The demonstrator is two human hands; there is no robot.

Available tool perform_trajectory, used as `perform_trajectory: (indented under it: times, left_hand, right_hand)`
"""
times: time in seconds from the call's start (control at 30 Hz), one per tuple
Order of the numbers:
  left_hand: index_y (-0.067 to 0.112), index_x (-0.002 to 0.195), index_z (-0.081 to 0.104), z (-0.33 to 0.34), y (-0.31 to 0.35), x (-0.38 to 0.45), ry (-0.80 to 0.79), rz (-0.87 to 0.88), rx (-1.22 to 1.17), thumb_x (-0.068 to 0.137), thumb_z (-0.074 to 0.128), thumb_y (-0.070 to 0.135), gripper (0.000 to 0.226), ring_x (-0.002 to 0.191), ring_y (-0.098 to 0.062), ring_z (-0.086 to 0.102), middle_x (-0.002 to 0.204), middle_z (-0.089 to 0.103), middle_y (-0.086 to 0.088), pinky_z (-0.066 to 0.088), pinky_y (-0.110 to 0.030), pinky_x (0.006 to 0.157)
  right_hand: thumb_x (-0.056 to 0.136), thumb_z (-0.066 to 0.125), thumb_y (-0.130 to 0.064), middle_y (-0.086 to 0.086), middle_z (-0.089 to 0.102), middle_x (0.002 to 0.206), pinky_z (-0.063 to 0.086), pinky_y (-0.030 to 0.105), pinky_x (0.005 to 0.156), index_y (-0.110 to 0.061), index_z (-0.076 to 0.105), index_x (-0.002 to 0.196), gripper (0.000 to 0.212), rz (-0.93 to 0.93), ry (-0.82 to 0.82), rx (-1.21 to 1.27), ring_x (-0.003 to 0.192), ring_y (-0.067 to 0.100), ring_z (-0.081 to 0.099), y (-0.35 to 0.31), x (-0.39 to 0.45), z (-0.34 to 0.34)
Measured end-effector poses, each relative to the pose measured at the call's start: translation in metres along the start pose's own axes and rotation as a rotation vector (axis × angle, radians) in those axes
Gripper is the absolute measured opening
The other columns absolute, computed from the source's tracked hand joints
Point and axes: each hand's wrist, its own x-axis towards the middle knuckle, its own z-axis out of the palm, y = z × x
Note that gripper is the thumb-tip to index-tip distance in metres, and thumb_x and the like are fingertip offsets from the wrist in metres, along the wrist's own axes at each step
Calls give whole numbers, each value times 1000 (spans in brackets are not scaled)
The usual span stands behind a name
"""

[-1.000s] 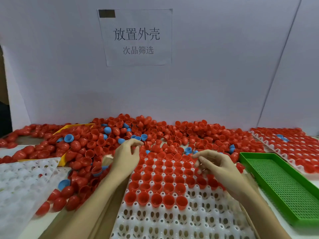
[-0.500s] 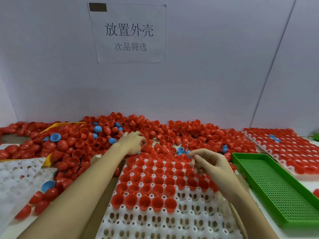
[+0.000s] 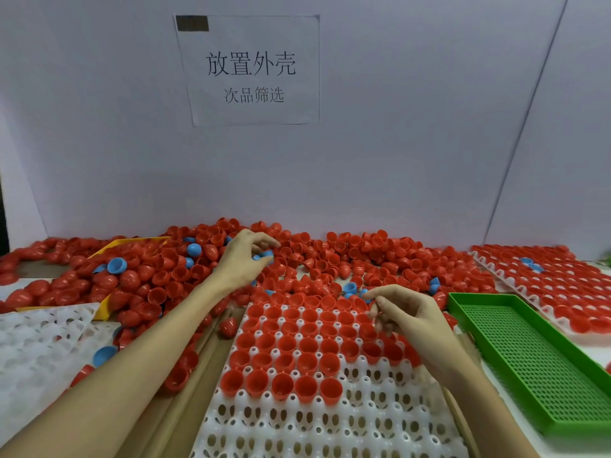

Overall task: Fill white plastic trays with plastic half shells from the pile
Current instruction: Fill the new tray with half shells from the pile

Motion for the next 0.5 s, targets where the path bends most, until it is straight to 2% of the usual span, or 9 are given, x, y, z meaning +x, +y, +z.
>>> perform_trajectory:
  times: [0.1, 0.23, 0.3, 0.37, 0.5]
  left_hand:
    - [23, 110, 76, -1, 33, -36, -31, 42, -381, 90, 75, 4, 28, 105, -6, 70, 109, 75, 7, 56, -16, 87]
    - [27, 112, 77, 10, 62, -97, -110, 31, -712, 89, 76, 9, 29, 112, -9, 70, 116, 76, 4, 53, -14, 92]
    - [28, 112, 77, 17, 69, -119, -134, -7, -797, 89, 76, 14, 27, 112, -11, 70, 116, 76, 3, 53, -14, 90]
    - [29, 111, 77, 23, 73, -131, -127, -60, -859, 85, 78, 19, 28, 110, -16, 72, 112, 76, 1, 55, -17, 85]
    - [35, 118, 72, 26, 78, -139, -101, -87, -837, 86, 81, 18, 37, 108, -18, 72, 110, 76, -2, 56, -23, 90]
  right_hand:
    - [106, 56, -6, 11, 76, 87, 54, 21, 65, -24, 82, 102, 31, -1, -1, 7, 71, 17, 68, -2, 0, 0]
    - [105, 62, -16, 10, 77, 97, 58, 23, 72, -25, 78, 114, 20, 4, -88, 21, 81, 20, 72, -7, -4, 4]
    - [103, 65, -24, 9, 77, 111, 60, 28, 81, -28, 72, 126, 24, -2, -205, 2, 96, 23, 75, -11, -7, 6]
    - [103, 68, -24, 9, 75, 122, 61, 31, 86, -28, 66, 136, 33, -30, -306, 20, 107, 28, 75, -17, -10, 12]
    - [99, 73, -20, 5, 72, 128, 61, 34, 90, -26, 67, 136, 38, -126, -331, 23, 110, 28, 74, -24, -14, 28]
